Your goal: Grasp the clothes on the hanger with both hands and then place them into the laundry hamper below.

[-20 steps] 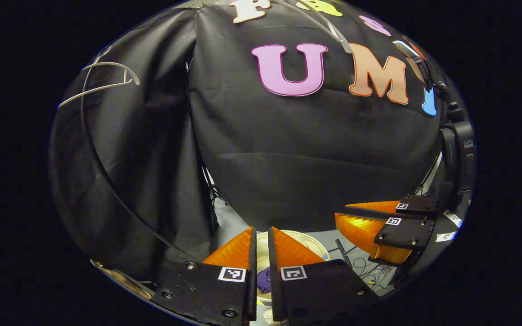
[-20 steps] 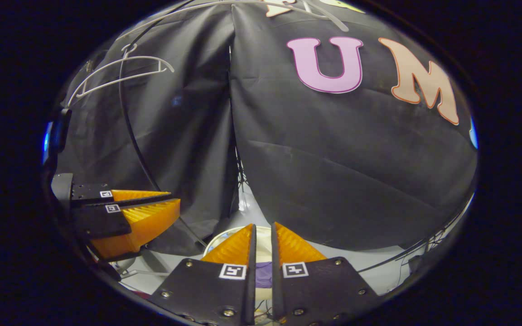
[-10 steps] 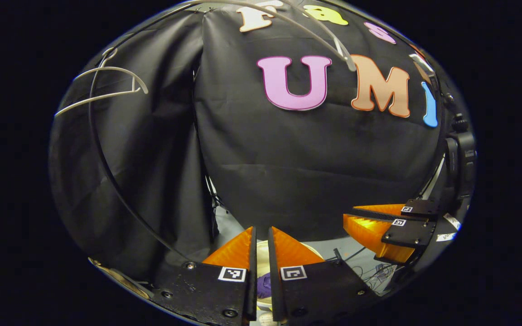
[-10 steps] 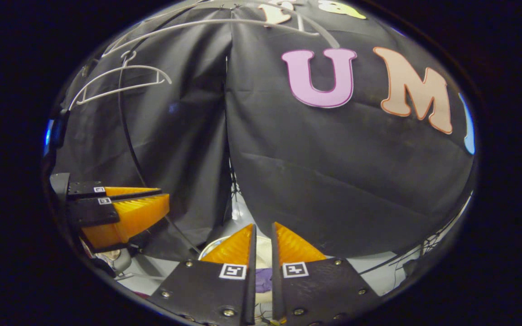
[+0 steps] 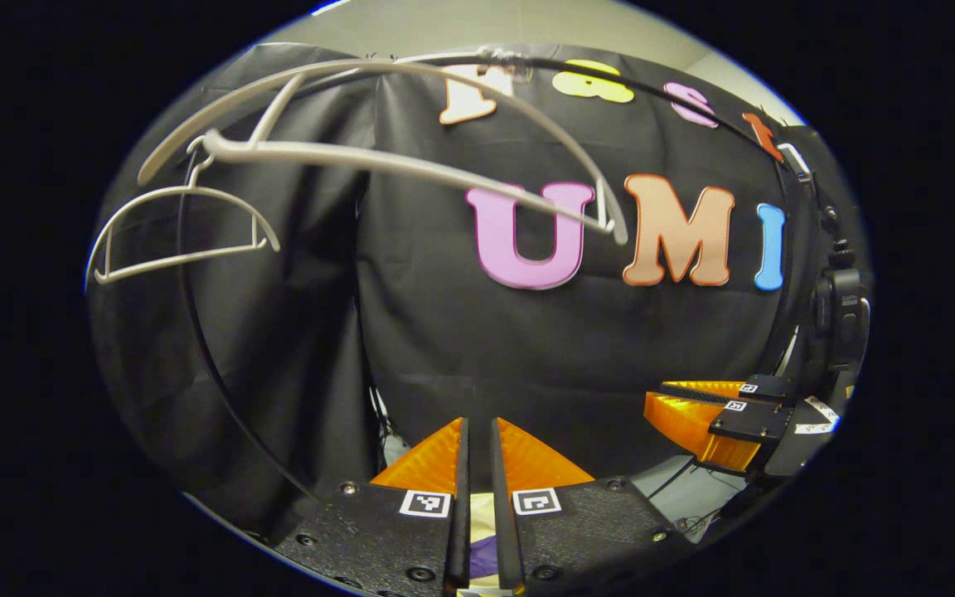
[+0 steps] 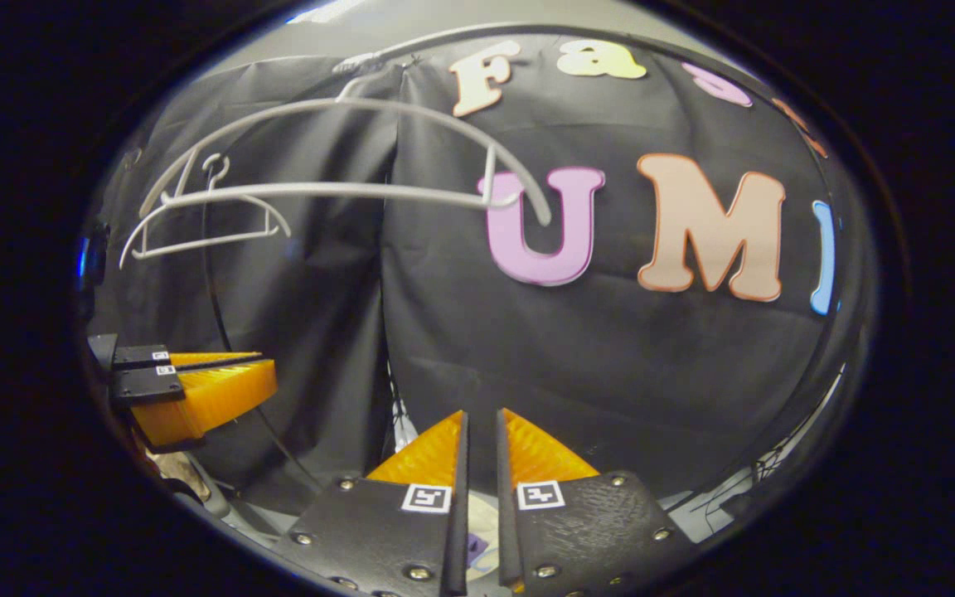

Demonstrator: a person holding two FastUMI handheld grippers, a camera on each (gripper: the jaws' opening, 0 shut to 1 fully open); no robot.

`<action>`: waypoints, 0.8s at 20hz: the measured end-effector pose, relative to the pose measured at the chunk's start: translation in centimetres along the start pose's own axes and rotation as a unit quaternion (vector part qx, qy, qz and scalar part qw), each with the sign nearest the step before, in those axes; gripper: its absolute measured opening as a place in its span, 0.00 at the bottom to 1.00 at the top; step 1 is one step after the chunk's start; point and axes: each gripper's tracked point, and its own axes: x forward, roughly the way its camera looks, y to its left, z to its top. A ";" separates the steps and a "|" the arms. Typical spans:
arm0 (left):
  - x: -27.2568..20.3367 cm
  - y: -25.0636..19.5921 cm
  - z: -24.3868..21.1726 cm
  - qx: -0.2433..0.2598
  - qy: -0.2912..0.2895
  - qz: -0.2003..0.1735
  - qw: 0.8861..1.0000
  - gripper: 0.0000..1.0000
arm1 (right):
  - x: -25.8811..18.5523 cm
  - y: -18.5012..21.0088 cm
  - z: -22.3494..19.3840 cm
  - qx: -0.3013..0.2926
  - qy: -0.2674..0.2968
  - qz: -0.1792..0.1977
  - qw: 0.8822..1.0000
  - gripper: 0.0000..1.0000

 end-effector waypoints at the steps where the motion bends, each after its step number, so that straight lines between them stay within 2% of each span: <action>1: -0.4 -0.2 1.1 -0.001 -0.015 -0.004 1.000 0.16 | -0.6 -0.4 1.5 0.000 -0.015 -0.004 1.000 0.19; 2: -0.8 -0.3 2.5 -0.002 -0.029 -0.008 1.000 0.13 | -1.0 -0.7 2.9 0.000 -0.031 -0.008 0.999 0.15; 4: -1.4 -0.8 5.1 -0.001 -0.059 -0.014 0.998 0.16 | -2.3 -1.2 5.6 0.001 -0.059 -0.013 0.998 0.15; 5: -1.7 -1.1 6.6 0.000 -0.074 -0.016 0.997 0.13 | -3.1 -1.5 6.9 0.004 -0.073 -0.016 0.997 0.15; 6: -2.3 -1.5 7.9 0.000 -0.088 -0.020 0.996 0.16 | -3.8 -1.6 8.4 0.007 -0.088 -0.018 0.996 0.15; 7: -2.8 -1.7 9.1 0.000 -0.102 -0.022 0.995 0.13 | -4.5 -1.8 9.8 0.008 -0.103 -0.022 0.994 0.19; 8: -3.2 -1.9 10.3 0.000 -0.115 -0.025 0.993 0.13 | -5.2 -2.0 11.2 0.007 -0.118 -0.026 0.993 0.14; 10: -4.1 -1.9 12.1 -0.001 -0.140 -0.030 0.990 0.10 | -6.8 -2.4 13.7 0.004 -0.145 -0.033 0.989 0.15; 11: -4.7 -2.0 12.9 0.000 -0.150 -0.033 0.988 0.15 | -7.9 -2.4 14.9 0.002 -0.157 -0.035 0.987 0.15; 13: -5.4 -2.4 15.1 0.003 -0.171 -0.035 0.985 0.13 | -9.3 -2.7 16.8 -0.001 -0.176 -0.041 0.984 0.14; 14: -5.8 -2.5 15.9 0.005 -0.181 -0.036 0.983 0.13 | -10.1 -2.8 17.5 -0.004 -0.185 -0.043 0.982 0.10; 15: -6.3 -2.6 16.5 0.005 -0.189 -0.038 0.981 0.13 | -10.7 -2.8 18.3 -0.006 -0.193 -0.044 0.980 0.15; 16: -6.7 -2.8 17.2 0.004 -0.197 -0.042 0.979 0.13 | -11.2 -2.7 18.9 -0.009 -0.201 -0.046 0.978 0.15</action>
